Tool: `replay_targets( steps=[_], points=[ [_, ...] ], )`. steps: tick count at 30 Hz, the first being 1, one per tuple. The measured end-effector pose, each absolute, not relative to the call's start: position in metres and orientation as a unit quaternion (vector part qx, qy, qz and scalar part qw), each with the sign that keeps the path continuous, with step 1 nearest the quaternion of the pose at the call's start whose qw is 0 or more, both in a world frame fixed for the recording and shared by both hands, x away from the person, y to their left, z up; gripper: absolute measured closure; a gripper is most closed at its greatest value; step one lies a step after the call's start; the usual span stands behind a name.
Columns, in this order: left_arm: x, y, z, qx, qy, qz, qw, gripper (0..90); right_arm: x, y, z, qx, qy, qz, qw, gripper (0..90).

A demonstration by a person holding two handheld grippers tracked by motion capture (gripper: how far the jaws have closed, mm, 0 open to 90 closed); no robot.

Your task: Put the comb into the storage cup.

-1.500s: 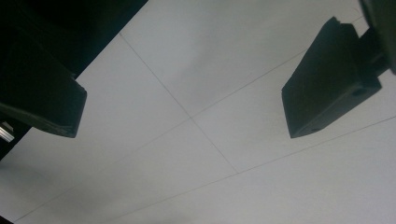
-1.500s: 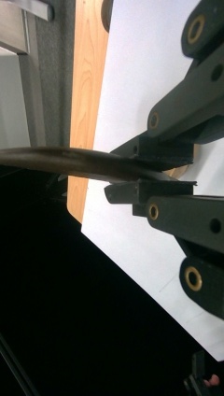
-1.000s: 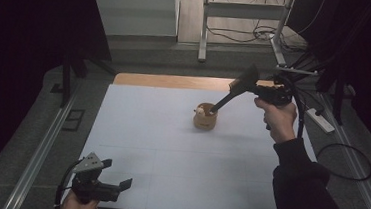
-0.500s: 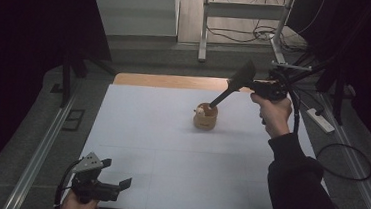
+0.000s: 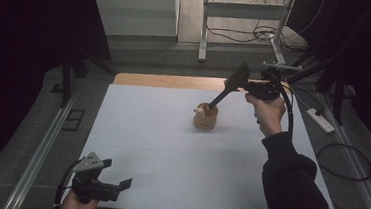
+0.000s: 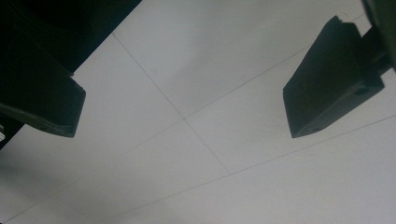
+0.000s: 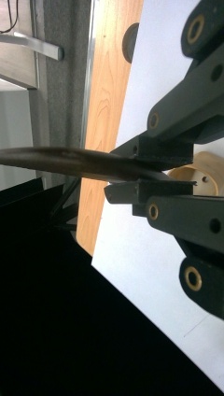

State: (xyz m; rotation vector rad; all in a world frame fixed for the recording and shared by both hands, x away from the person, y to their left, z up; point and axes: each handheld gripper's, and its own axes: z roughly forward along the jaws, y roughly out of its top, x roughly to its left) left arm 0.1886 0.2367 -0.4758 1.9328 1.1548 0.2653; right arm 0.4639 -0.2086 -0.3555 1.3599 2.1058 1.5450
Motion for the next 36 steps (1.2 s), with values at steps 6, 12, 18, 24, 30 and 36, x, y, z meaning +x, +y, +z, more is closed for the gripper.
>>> replay_targets(
  steps=[6, 12, 18, 24, 30, 36],
  points=[
    [0.189, 0.237, -0.476, 0.772, 0.461, 0.106, 0.424, 0.0, 0.465, -0.201, -0.363, 0.457, 0.718, 0.514, 0.102, 83.5],
    [0.189, 0.237, -0.476, 0.773, 0.460, 0.104, 0.425, 0.0, 0.468, -0.196, -0.373, 0.458, 0.721, 0.511, 0.095, 83.5],
    [0.189, 0.237, -0.476, 0.773, 0.460, 0.103, 0.424, 0.0, 0.470, -0.192, -0.384, 0.462, 0.722, 0.509, 0.084, 83.5],
    [0.189, 0.237, -0.476, 0.773, 0.460, 0.102, 0.424, 0.0, 0.471, -0.188, -0.396, 0.467, 0.720, 0.508, 0.071, 83.5],
    [0.189, 0.237, -0.476, 0.773, 0.460, 0.101, 0.425, 0.0, 0.474, -0.185, -0.406, 0.474, 0.718, 0.506, 0.060, 83.5],
    [0.189, 0.237, -0.476, 0.773, 0.461, 0.100, 0.425, 0.0, 0.475, -0.184, -0.413, 0.479, 0.714, 0.509, 0.047, 83.4]
  ],
)
